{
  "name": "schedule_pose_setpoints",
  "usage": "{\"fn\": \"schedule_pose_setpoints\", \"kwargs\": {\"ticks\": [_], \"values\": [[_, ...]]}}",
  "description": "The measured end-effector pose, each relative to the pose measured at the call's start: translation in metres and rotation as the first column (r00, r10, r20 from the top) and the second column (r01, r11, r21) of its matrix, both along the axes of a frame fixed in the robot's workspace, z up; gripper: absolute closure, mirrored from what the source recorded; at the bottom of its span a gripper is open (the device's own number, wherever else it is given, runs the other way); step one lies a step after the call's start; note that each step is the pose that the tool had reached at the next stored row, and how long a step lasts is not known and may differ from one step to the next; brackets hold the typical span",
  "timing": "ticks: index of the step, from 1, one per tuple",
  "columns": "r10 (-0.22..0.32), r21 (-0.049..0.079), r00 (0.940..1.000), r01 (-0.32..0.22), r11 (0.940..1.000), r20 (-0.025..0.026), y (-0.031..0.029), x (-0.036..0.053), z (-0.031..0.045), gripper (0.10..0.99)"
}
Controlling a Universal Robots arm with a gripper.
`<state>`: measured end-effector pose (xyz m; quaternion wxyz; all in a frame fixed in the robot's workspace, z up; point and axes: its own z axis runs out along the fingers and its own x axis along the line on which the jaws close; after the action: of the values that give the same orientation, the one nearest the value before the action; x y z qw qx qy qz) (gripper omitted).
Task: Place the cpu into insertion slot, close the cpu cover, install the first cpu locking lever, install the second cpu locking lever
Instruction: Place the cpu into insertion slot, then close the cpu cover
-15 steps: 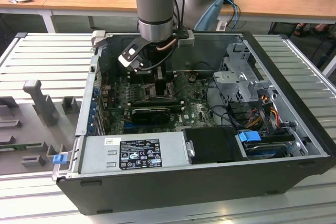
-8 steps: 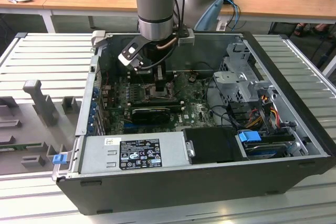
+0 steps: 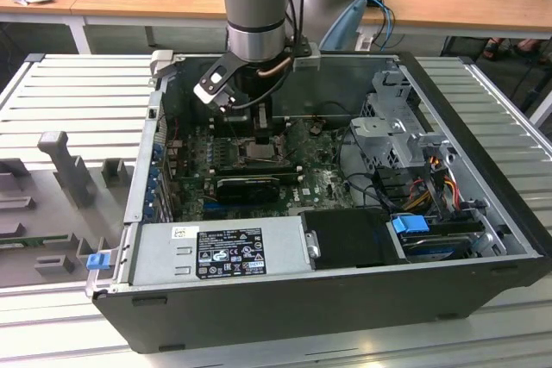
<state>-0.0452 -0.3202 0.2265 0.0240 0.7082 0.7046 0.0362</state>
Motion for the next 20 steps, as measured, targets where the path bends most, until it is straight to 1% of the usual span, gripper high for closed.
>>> {"fn": "schedule_pose_setpoints", "kwargs": {"ticks": [4, 5, 6, 7, 9, 11, 15, 18, 20], "values": [[0.0, 0.002, 1.0, 0.0, 1.0, 0.0001, 0.0, 0.0, 0.0026, 0.98], [0.0, 0.002, 1.0, 0.0, 1.0, -0.0006, -0.0002, 0.0004, 0.0027, 0.98], [0.0, 0.004, 1.0, 0.0, 1.0, -0.0021, -0.0005, 0.0009, 0.0027, 0.98], [0.0, 0.009, 1.0, 0.0, 1.0, -0.008, -0.001, 0.0045, 0.0026, 0.98], [0.0, 0.013, 1.0, 0.0, 0.9999, -0.0096, -0.0018, 0.0061, 0.0027, 0.98], [0.0, 0.017, 1.0, 0.0, 0.9999, -0.0097, -0.0019, 0.0061, 0.0038, 0.98], [0.0, 0.017, 1.0, 0.0, 0.9999, -0.0097, -0.0018, 0.0061, 0.0088, 0.98], [0.0, 0.017, 1.0, 0.0, 0.9999, -0.0097, -0.0018, 0.0061, 0.0155, 0.98], [0.0, 0.017, 1.0, 0.0, 0.9999, -0.0096, -0.0018, 0.0067, 0.0163, 0.98]]}}
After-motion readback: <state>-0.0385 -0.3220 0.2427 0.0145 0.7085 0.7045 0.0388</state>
